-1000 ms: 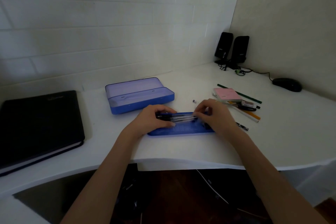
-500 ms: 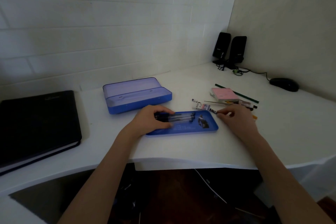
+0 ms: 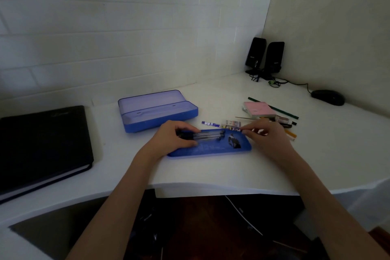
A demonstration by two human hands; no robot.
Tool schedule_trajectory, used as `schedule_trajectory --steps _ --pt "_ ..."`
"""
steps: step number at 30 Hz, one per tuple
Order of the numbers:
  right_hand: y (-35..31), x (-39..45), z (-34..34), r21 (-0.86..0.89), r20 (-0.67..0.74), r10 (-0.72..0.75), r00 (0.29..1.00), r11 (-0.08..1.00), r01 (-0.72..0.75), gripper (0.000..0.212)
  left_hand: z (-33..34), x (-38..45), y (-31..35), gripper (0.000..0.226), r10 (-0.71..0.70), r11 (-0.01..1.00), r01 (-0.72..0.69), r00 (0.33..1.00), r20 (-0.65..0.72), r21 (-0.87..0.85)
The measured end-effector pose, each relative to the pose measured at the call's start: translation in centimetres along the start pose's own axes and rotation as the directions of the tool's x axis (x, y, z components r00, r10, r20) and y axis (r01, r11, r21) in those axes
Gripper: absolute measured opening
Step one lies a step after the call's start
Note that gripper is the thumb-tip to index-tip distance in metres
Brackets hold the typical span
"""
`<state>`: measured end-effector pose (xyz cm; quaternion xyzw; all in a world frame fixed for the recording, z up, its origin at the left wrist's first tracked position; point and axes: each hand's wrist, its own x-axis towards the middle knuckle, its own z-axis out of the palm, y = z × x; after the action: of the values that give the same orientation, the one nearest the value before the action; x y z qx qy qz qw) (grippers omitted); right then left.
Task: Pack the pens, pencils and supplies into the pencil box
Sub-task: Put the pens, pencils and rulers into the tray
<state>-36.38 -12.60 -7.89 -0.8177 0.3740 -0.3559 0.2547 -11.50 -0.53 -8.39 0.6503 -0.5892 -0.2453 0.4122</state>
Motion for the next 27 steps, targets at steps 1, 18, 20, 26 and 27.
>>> schedule_trajectory --steps 1,18,20,26,27 --pt "-0.2 0.0 0.0 0.019 0.042 -0.014 0.999 1.0 0.014 0.014 0.0 0.0 0.0 0.035 -0.001 1.0 0.001 1.0 0.002 -0.002" --pt "-3.0 0.6 1.9 -0.034 0.385 -0.129 0.914 0.988 0.154 0.015 0.1 0.6 -0.1 0.033 -0.117 0.963 0.118 0.993 0.017 -0.243" --pt "-3.7 0.6 2.9 -0.018 0.398 -0.197 0.896 0.975 0.223 0.013 0.0 0.4 -0.1 0.024 -0.109 0.971 0.115 0.993 0.041 -0.208" --pt "-4.3 1.0 5.4 0.003 0.313 -0.166 0.935 0.985 0.174 0.008 -0.2 -0.1 0.5 0.021 -0.053 0.988 0.066 0.994 0.092 -0.139" --pt "-4.2 1.1 5.5 0.01 0.306 -0.16 0.938 0.986 0.165 0.008 -0.3 -0.1 0.4 0.025 -0.041 0.992 0.052 0.994 0.1 -0.112"
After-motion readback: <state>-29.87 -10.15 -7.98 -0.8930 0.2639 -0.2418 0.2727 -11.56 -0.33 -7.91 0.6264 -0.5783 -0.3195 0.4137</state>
